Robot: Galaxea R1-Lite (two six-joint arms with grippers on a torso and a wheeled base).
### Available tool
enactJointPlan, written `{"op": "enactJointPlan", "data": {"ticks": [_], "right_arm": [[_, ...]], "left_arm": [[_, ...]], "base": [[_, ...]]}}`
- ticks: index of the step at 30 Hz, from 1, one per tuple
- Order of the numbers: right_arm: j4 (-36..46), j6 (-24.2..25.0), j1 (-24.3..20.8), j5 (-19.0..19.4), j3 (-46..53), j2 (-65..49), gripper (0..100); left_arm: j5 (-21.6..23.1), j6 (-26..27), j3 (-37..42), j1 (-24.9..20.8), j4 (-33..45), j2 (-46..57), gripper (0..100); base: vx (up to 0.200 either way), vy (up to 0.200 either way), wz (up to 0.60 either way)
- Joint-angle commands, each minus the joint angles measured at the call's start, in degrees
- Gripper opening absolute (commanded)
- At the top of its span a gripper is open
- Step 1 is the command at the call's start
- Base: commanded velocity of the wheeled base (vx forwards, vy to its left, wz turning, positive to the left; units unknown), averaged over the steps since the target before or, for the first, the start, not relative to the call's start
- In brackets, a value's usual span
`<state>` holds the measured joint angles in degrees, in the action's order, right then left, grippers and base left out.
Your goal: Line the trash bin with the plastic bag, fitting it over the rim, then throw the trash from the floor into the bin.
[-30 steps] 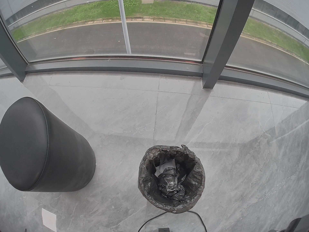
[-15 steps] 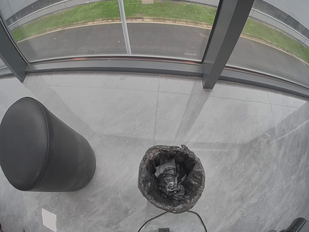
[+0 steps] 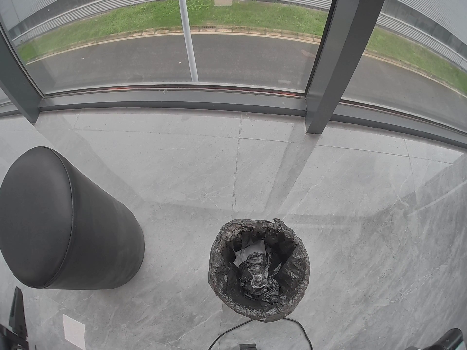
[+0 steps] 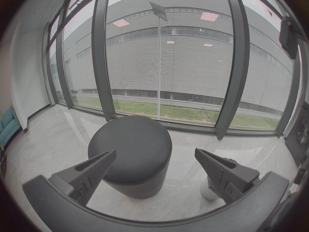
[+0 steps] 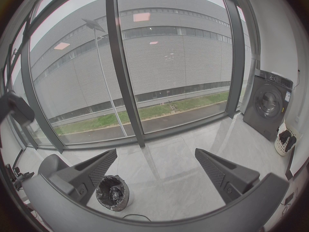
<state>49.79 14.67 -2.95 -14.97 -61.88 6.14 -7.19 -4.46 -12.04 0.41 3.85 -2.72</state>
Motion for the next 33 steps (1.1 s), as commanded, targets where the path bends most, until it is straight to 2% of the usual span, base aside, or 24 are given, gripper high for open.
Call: {"op": "enactJointPlan", "data": {"ticks": [1, 3, 6, 8, 9, 11, 12, 16, 18, 19, 21, 28, 33], "right_arm": [[-9.4, 2.9, 3.0, 1.5, 20.3, -6.1, 100], [-11.8, 2.8, 2.9, 1.6, 24.0, -6.1, 100], [-27.9, 0.0, 2.9, 2.2, 39.5, -6.1, 100], [-34.3, -2.9, 2.9, 2.3, 45.1, -6.1, 100], [-44.9, -8.9, 2.9, 2.2, 54.3, -6.1, 100], [-53.8, -13.8, 2.9, 2.2, 61.8, -6.1, 100], [-55.3, -15.0, 2.9, 2.5, 61.9, -6.1, 100], [-53.7, -15.7, 2.9, 2.9, 61.8, -6.1, 100], [-51.9, -14.4, 2.9, 6.0, 61.4, -6.1, 100], [-50.8, -11.9, 2.9, 9.3, 61.1, -6.1, 100], [-50.5, -11.5, 3.0, 12.1, 61.2, -6.1, 100], [-49.8, -14.3, 3.0, 14.4, 61.7, -6.1, 100], [-49.5, -14.8, 2.9, 14.5, 61.6, -6.1, 100]], "left_arm": [[-0.2, 5.5, 11.9, -0.2, -6.6, 2.7, 100], [-0.2, 5.3, 12.0, -0.2, -7.4, 2.7, 100], [-0.3, 4.1, 12.0, -0.2, -7.9, 2.7, 100], [-0.3, 3.1, 12.0, -0.2, -7.9, 2.7, 100], [-0.3, 0.9, 12.0, -0.2, -7.8, 2.7, 100], [-0.4, -1.2, 12.0, -0.2, -7.7, 2.7, 100], [-0.5, -2.3, 12.0, -0.2, -7.6, 2.7, 100], [-2.8, -4.6, 12.0, -0.2, -8.0, 2.7, 100], [-2.9, -4.5, 12.0, -0.2, -8.1, 2.7, 100], [-2.9, -4.5, 12.0, -0.2, -8.1, 2.7, 100], [-2.9, -4.5, 12.0, -0.2, -8.1, 2.7, 100], [-2.8, -3.9, 12.0, -0.2, -7.9, 2.7, 100], [-3.9, -1.0, 12.0, -0.2, -7.7, 2.7, 100]], "base": [[0.000, 0.000, 0.00], [0.000, 0.000, 0.00], [0.000, 0.000, 0.00], [0.000, 0.000, 0.00], [0.000, 0.000, 0.00], [0.000, 0.000, 0.00], [0.000, 0.000, 0.00], [0.000, 0.000, 0.00], [0.000, 0.000, 0.00], [0.000, 0.000, 0.00], [0.000, 0.000, 0.00], [0.000, 0.000, 0.00], [0.000, 0.000, 0.00]]}}
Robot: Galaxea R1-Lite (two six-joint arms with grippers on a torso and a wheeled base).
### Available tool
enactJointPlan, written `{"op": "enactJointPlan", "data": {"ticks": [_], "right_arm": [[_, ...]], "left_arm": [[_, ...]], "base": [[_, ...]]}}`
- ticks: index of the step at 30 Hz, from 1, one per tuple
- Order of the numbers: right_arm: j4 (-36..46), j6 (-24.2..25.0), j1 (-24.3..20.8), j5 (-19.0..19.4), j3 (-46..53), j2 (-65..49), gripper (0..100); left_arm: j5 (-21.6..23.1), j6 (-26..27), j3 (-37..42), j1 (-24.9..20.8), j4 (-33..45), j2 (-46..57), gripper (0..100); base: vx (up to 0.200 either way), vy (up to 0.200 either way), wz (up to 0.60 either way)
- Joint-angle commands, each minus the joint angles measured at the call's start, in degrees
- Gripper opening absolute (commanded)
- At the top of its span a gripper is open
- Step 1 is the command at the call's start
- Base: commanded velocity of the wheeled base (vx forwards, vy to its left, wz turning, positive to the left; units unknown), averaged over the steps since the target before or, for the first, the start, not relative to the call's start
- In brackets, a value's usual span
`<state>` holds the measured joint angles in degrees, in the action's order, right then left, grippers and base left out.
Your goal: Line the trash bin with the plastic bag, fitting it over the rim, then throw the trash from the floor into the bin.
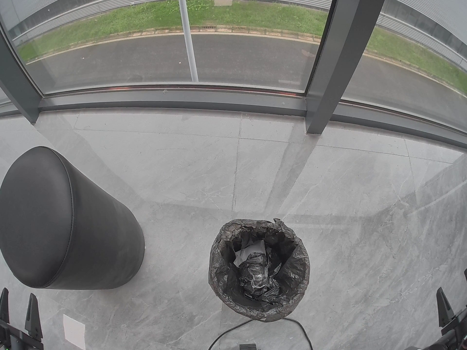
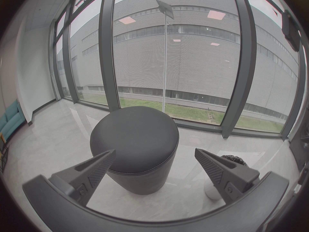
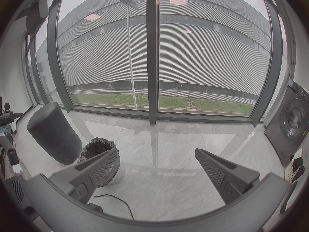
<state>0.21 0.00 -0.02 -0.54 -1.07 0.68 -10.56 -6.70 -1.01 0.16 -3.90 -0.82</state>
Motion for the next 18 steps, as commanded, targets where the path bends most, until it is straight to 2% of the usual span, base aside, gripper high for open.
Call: {"op": "enactJointPlan", "data": {"ticks": [1, 2, 5, 9, 10, 13, 15, 18], "right_arm": [[0.1, 0.0, -0.1, 0.1, 0.9, -0.7, 100], [0.1, 0.0, -0.1, 0.1, 0.8, -0.7, 0], [0.1, 0.2, -0.1, 0.2, 0.8, -0.7, 0], [0.1, 0.2, -0.1, 0.1, 0.8, -0.7, 0], [0.1, 0.4, -0.1, 0.2, 0.8, -0.7, 0], [0.1, 0.4, -0.1, 0.2, 0.8, -0.7, 0], [0.1, 0.5, -0.1, 0.2, 0.9, -0.7, 0], [0.1, 0.5, -0.1, 0.2, 0.9, -0.7, 0]], "left_arm": [[-0.6, 1.6, 1.0, 0.0, 0.2, 0.8, 100], [-0.6, 1.9, 1.0, 0.0, 0.4, 0.8, 100], [0.3, 2.9, 1.0, 0.0, 0.6, 0.8, 100], [3.6, 3.8, 1.0, 0.0, 0.6, 0.8, 100], [7.8, 4.6, 1.0, 0.0, 0.7, 0.8, 100], [13.8, 6.2, 0.0, -0.1, 3.6, 0.7, 100], [13.5, 9.5, -0.5, -0.1, 6.2, 0.8, 100], [12.4, 9.5, 0.7, 0.0, 4.6, 0.8, 100]], "base": [[0.000, 0.000, 0.00], [0.000, 0.000, 0.00], [0.000, 0.000, 0.00], [0.000, 0.000, 0.00], [0.000, 0.000, 0.00], [0.000, 0.000, 0.00], [0.000, 0.000, 0.00], [0.000, 0.000, 0.00]]}}
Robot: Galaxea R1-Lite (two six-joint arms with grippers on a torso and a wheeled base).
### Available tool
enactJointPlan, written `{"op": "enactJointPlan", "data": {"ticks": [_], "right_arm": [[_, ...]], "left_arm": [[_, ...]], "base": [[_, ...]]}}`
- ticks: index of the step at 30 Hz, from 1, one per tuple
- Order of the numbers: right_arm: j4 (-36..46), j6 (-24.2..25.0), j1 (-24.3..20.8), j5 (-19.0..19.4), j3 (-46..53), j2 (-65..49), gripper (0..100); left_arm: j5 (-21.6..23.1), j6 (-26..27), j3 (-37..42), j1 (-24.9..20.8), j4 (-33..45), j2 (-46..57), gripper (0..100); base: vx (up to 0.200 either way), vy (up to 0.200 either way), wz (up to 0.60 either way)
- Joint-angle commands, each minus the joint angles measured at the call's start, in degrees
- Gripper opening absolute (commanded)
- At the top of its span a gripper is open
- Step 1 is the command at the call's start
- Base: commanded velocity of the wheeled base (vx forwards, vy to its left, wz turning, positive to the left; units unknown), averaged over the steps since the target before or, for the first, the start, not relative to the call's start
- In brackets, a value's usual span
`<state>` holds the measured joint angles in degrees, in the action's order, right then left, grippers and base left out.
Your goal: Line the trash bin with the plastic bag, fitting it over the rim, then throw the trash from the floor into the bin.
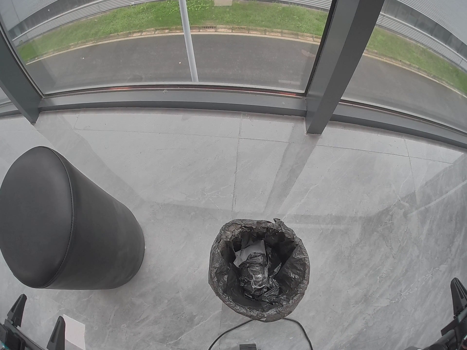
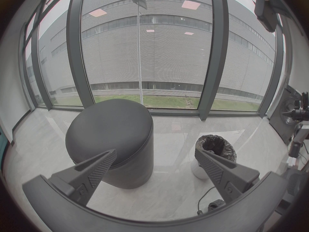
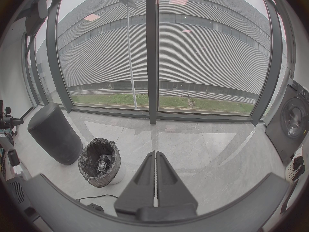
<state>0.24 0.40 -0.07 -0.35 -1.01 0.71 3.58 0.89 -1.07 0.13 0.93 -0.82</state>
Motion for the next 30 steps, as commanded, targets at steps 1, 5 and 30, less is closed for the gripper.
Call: {"op": "enactJointPlan", "data": {"ticks": [1, 5, 30], "right_arm": [[0.0, 0.1, 0.0, 0.0, 0.8, -0.7, 0], [0.0, 0.3, 0.0, -0.1, 0.8, -0.7, 0], [0.0, 0.7, 0.0, -0.3, 0.8, -0.7, 100]], "left_arm": [[-1.7, 1.9, 0.8, 0.0, -0.2, 0.8, 100], [-3.4, -0.7, 1.1, 0.0, -1.6, 0.8, 100], [-4.6, -2.8, 1.1, 0.0, -1.9, 0.8, 100]], "base": [[0.000, 0.000, 0.00], [0.000, 0.000, 0.00], [0.000, 0.000, 0.00]]}}
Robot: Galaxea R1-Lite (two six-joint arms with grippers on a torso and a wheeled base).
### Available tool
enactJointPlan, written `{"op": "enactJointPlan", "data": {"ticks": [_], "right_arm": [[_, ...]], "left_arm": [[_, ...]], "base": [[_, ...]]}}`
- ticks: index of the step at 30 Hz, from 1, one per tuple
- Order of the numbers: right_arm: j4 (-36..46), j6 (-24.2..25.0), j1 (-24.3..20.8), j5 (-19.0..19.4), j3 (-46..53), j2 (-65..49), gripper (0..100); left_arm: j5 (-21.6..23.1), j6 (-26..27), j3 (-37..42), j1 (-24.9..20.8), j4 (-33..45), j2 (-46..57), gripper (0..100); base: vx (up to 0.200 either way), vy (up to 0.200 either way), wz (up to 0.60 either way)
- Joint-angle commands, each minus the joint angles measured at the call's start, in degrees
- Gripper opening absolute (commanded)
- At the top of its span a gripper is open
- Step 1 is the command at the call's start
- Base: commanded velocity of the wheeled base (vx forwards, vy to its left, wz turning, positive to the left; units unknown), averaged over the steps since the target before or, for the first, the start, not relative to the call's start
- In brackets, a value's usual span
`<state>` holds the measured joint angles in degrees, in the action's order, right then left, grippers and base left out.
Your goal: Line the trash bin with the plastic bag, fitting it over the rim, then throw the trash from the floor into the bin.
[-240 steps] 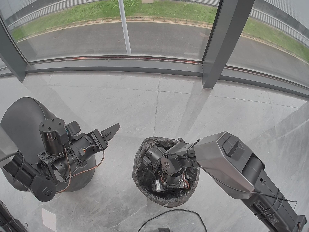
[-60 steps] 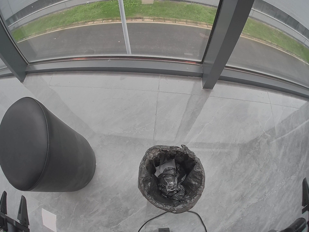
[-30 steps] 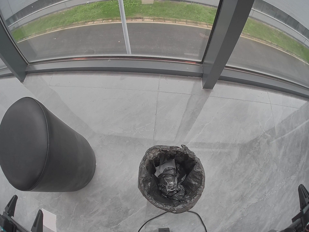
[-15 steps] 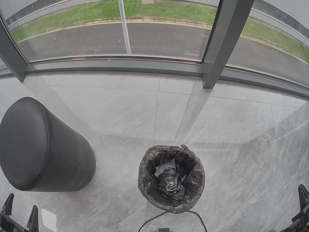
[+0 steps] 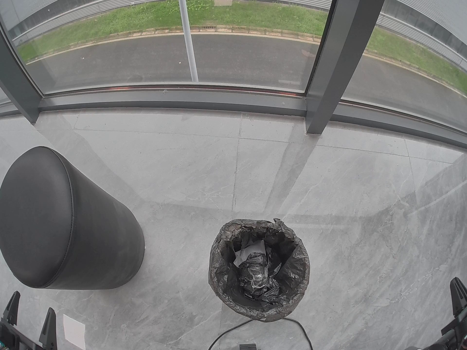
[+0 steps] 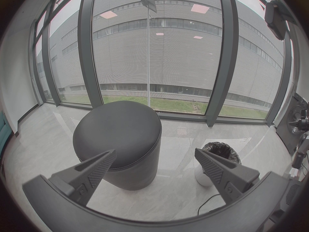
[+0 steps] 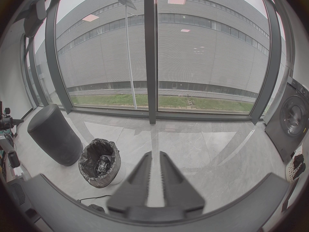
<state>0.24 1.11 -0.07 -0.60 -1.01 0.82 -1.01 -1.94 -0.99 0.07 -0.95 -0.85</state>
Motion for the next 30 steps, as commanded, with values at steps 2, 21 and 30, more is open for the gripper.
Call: {"op": "enactJointPlan", "data": {"ticks": [2, 21, 30], "right_arm": [[0.0, 0.0, 0.0, 0.1, 0.8, -0.8, 100], [0.0, -0.2, 0.0, 0.1, 0.8, -0.8, 100], [0.0, -0.1, 0.0, 0.2, 0.8, -0.8, 100]], "left_arm": [[-0.4, -0.1, 1.0, 0.0, -0.1, 0.9, 100], [-2.2, 0.1, 1.0, 0.0, -0.2, 0.9, 100], [-2.2, 0.0, 1.0, 0.0, -0.2, 0.9, 100]], "base": [[0.000, 0.000, 0.00], [0.000, 0.000, 0.00], [0.000, 0.000, 0.00]]}}
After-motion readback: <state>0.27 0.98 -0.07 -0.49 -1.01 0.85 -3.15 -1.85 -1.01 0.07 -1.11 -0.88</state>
